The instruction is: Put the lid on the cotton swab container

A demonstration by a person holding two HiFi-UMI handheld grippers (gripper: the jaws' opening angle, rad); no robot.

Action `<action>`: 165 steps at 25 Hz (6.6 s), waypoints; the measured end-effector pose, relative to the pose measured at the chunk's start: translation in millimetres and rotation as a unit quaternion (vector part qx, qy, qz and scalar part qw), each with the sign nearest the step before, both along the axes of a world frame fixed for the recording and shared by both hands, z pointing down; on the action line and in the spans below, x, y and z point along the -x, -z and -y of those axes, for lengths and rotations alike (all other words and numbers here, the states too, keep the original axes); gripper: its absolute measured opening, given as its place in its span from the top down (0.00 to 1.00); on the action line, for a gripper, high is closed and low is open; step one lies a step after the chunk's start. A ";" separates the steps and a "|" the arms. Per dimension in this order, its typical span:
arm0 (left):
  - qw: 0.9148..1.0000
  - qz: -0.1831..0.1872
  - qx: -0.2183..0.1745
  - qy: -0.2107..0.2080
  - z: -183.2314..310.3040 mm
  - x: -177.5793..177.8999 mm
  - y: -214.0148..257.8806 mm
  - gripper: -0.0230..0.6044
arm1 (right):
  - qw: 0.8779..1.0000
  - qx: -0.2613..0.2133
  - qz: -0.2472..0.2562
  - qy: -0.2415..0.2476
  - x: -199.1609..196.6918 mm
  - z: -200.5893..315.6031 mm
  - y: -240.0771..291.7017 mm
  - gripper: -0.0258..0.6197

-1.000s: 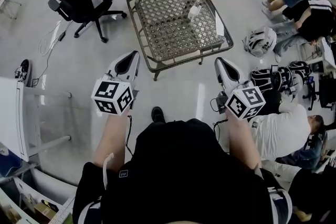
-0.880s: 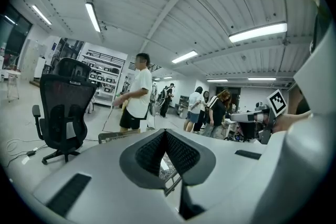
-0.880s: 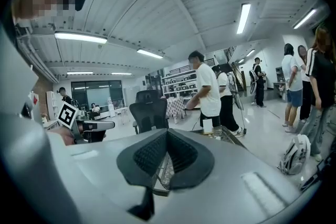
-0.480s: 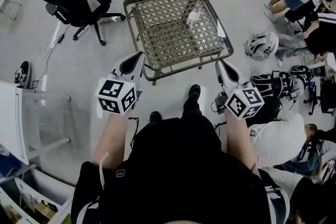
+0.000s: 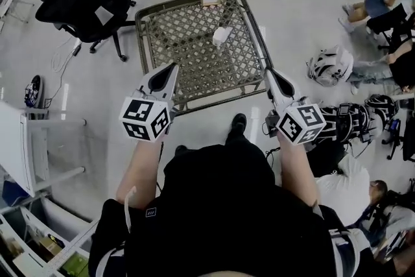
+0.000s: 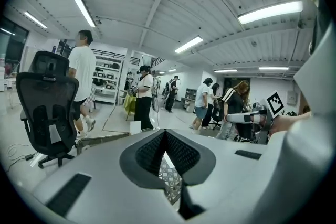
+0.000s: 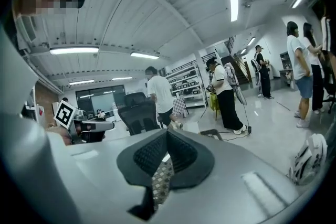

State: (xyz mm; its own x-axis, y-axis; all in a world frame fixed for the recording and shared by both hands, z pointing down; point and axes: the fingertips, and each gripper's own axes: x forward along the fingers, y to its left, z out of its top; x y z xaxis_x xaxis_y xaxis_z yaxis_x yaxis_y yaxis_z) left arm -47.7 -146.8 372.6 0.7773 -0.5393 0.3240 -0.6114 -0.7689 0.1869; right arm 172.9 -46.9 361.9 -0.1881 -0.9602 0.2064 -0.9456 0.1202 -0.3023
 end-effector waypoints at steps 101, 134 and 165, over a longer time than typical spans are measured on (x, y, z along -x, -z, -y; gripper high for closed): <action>0.980 0.124 0.120 -0.097 126.1 -204.5 -317.9 0.72 | 0.893 0.282 -0.139 0.321 -12.3 254.2 -280.0 0.88; 0.976 0.151 0.148 -0.051 142.3 -187.5 -309.4 0.81 | 0.845 0.322 -0.215 0.370 -4.1 255.8 -294.6 0.88; 0.967 0.121 0.103 0.198 78.7 -129.0 -117.5 0.90 | 0.946 0.136 -0.076 0.283 -84.2 199.7 -132.9 0.94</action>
State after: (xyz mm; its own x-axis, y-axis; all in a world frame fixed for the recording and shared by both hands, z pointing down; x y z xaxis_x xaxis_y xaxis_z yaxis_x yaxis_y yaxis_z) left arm 81.3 -225.6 490.1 0.4110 -0.6829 0.6040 -0.8952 -0.4277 0.1256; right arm 257.0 -246.6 494.8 -0.6047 -0.6222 0.4972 -0.7880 0.5580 -0.2601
